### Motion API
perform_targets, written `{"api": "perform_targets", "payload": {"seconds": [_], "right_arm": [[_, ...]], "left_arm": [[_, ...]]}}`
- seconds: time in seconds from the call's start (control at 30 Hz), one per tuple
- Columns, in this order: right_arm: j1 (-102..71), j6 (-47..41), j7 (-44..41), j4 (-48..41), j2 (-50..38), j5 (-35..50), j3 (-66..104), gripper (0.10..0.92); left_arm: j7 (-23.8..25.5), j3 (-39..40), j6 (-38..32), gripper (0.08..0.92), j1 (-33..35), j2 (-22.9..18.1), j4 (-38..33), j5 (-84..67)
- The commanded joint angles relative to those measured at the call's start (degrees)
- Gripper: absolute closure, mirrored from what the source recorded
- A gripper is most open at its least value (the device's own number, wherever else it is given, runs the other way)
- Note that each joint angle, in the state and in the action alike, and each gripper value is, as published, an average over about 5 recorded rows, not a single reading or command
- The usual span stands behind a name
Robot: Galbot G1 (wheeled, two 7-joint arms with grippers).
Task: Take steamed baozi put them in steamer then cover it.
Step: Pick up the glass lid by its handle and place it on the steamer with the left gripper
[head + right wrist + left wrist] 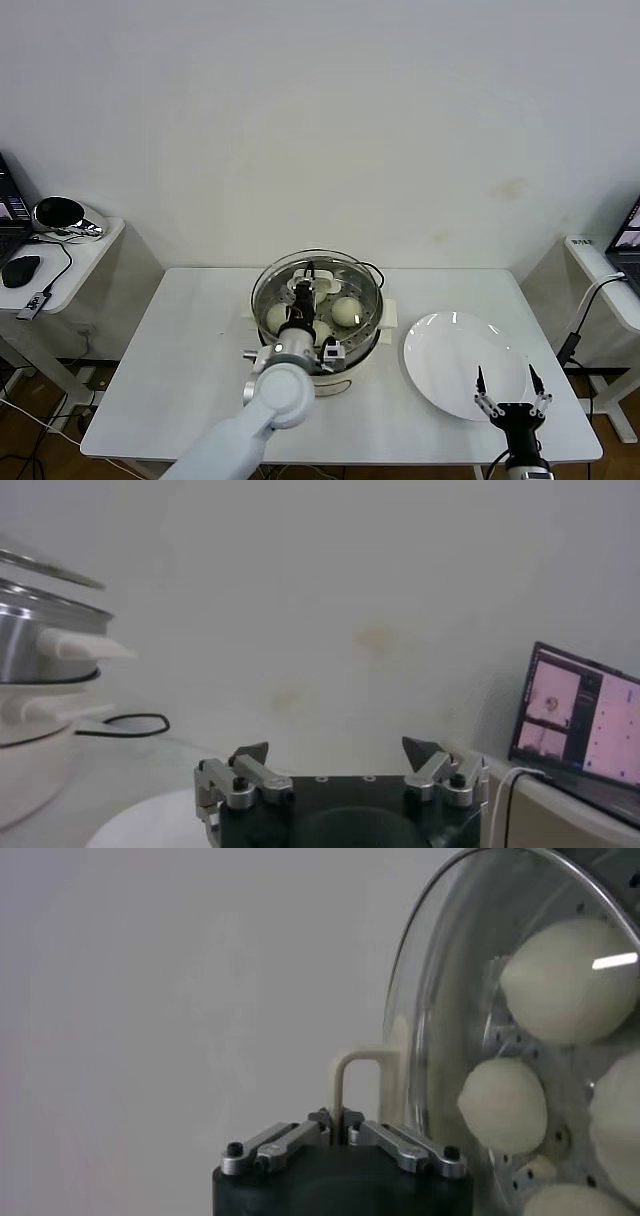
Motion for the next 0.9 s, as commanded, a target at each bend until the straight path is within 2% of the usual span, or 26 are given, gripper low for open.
{"api": "perform_targets", "payload": {"seconds": [0.03, 0.9], "right_arm": [[0.05, 0.08, 0.03, -0.11, 0.02, -0.17, -0.22, 0.203], [-0.17, 0.41, -0.05, -0.24, -0.29, 0.03, -0.39, 0.203]], "left_arm": [[-0.14, 0.11, -0.4, 0.873, 1.8, -2.02, 0.64, 2.2], [-2.16, -0.63, -2.04, 0.873, 2.96, -3.33, 3.51, 3.4]]}}
